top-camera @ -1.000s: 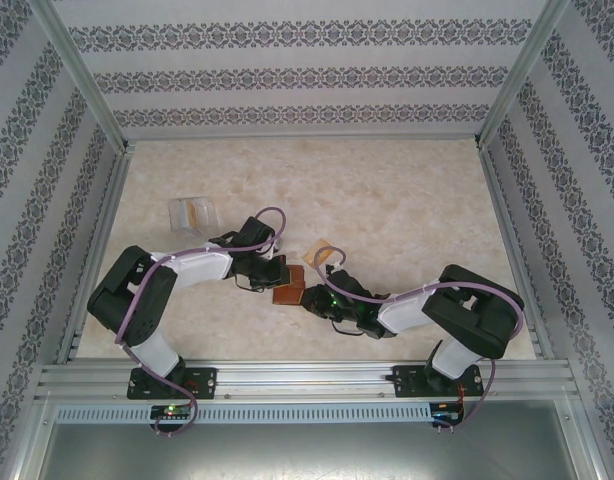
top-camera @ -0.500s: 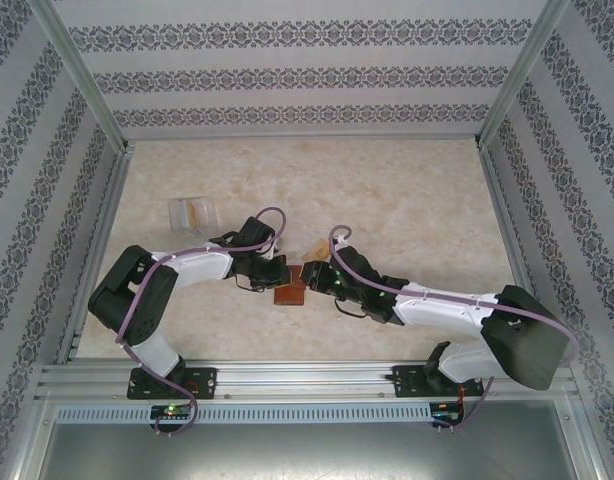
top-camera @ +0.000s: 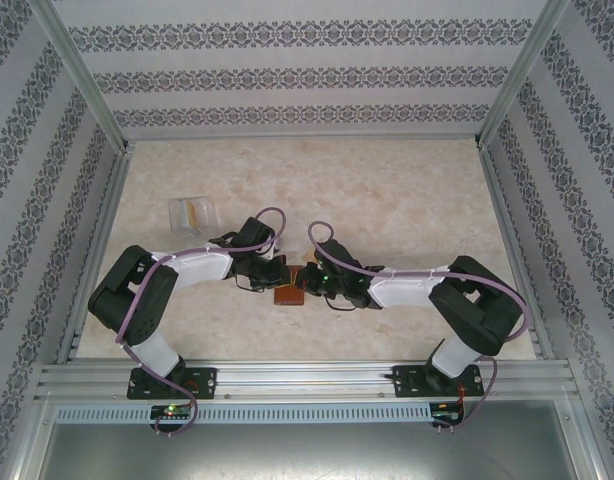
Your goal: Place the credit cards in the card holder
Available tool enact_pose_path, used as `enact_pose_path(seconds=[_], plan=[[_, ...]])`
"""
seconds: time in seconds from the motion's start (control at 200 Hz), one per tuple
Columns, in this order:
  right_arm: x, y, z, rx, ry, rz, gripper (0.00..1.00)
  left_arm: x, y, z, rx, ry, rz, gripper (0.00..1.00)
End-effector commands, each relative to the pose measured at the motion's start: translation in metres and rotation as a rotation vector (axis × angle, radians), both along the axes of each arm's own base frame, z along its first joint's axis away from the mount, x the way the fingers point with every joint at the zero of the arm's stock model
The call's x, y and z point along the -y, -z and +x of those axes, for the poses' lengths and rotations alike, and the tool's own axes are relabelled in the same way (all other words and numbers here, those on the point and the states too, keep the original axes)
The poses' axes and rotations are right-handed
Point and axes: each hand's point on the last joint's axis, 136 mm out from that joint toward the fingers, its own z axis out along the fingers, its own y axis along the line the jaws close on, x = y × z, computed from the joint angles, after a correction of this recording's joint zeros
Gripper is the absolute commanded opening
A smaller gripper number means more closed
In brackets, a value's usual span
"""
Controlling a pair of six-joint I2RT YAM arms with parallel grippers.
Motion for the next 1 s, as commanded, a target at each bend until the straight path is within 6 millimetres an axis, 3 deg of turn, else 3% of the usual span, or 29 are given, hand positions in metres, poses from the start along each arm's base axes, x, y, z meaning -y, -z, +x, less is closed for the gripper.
enact_pose_path(seconds=[0.0, 0.18, 0.3, 0.47, 0.684, 0.994], plan=[[-0.012, -0.010, 0.008, -0.016, -0.017, 0.075, 0.02, -0.011, 0.017, -0.007, -0.041, -0.023, 0.044, 0.00], [-0.015, -0.007, 0.005, -0.048, -0.009, 0.094, 0.01, -0.011, 0.019, -0.007, -0.046, -0.029, 0.044, 0.00], [-0.013, 0.008, 0.000, -0.059, -0.004, 0.062, 0.01, -0.009, 0.019, -0.006, -0.049, -0.032, 0.036, 0.00], [0.000, 0.032, 0.002, -0.069, 0.027, 0.009, 0.00, -0.008, 0.019, -0.006, -0.051, -0.028, 0.032, 0.00], [0.018, 0.052, -0.011, -0.089, 0.037, -0.059, 0.00, -0.008, 0.016, -0.005, -0.045, -0.032, 0.030, 0.00], [0.036, 0.064, -0.020, -0.075, 0.040, -0.131, 0.00, -0.009, 0.019, -0.005, -0.052, -0.036, 0.036, 0.00]])
